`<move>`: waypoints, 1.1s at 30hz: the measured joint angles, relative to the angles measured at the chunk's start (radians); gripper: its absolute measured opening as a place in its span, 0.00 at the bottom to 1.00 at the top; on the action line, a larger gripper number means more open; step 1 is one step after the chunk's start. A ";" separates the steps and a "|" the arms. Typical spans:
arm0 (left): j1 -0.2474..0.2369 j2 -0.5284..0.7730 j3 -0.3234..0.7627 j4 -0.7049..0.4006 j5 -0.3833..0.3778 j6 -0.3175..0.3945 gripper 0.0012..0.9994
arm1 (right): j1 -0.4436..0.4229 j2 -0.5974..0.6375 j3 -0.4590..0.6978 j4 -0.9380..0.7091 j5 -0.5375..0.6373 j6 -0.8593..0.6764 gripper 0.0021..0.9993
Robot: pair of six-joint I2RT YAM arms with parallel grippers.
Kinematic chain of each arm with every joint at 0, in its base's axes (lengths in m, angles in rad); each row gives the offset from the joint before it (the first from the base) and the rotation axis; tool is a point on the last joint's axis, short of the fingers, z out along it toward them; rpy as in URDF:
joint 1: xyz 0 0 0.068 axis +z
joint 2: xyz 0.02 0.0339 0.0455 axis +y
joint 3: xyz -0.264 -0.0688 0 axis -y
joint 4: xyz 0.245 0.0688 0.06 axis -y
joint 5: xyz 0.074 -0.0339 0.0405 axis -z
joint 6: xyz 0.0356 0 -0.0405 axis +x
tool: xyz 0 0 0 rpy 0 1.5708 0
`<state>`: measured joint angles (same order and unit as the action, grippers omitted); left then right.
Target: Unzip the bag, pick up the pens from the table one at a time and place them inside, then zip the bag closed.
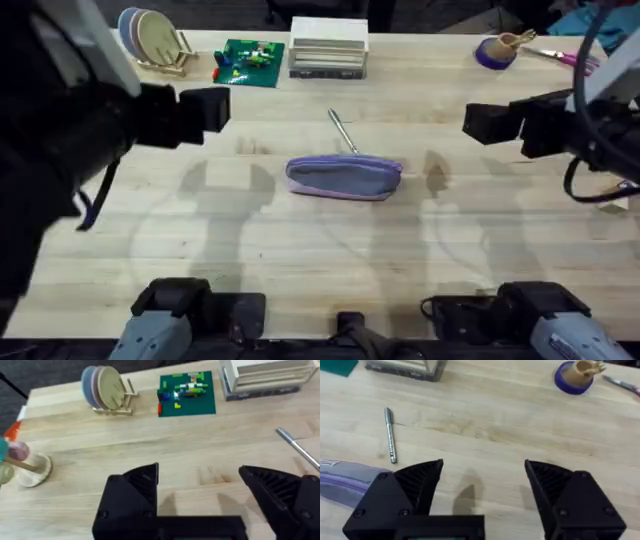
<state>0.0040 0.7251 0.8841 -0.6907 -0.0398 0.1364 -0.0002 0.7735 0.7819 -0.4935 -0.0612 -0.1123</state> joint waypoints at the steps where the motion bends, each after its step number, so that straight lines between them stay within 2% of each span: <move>1: 0.000 0.022 0.008 0.000 0.007 0.000 0.99 | 0.000 0.014 0.011 -0.007 -0.001 0.000 1.00; 5: 0.000 0.078 0.013 -0.006 0.044 0.003 0.99 | 0.000 0.039 0.022 -0.010 -0.008 0.000 1.00; 8: 0.000 0.105 0.013 -0.012 0.095 0.032 0.99 | 0.000 0.040 0.022 -0.013 -0.008 0.000 1.00; 14: 0.000 0.124 0.013 -0.031 0.268 0.200 0.99 | 0.000 0.040 0.022 -0.011 -0.008 0.000 1.00; 18: 0.000 0.141 0.013 -0.031 0.334 0.294 0.99 | 0.000 0.040 0.022 -0.011 -0.008 0.000 1.00; 23: 0.000 0.170 0.013 -0.031 0.362 0.363 0.99 | 0.000 0.040 0.022 -0.011 -0.008 0.000 1.00; 28: 0.000 0.189 0.013 -0.027 0.371 0.386 0.99 | 0.000 0.068 0.023 -0.008 -0.008 0.000 1.00; 33: 0.000 0.192 0.013 0.040 0.369 0.403 0.99 | 0.000 0.128 0.023 0.012 -0.008 0.000 1.00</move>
<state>0.0040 0.9173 0.8970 -0.6503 0.3293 0.5393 -0.0002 0.9011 0.8051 -0.4810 -0.0692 -0.1123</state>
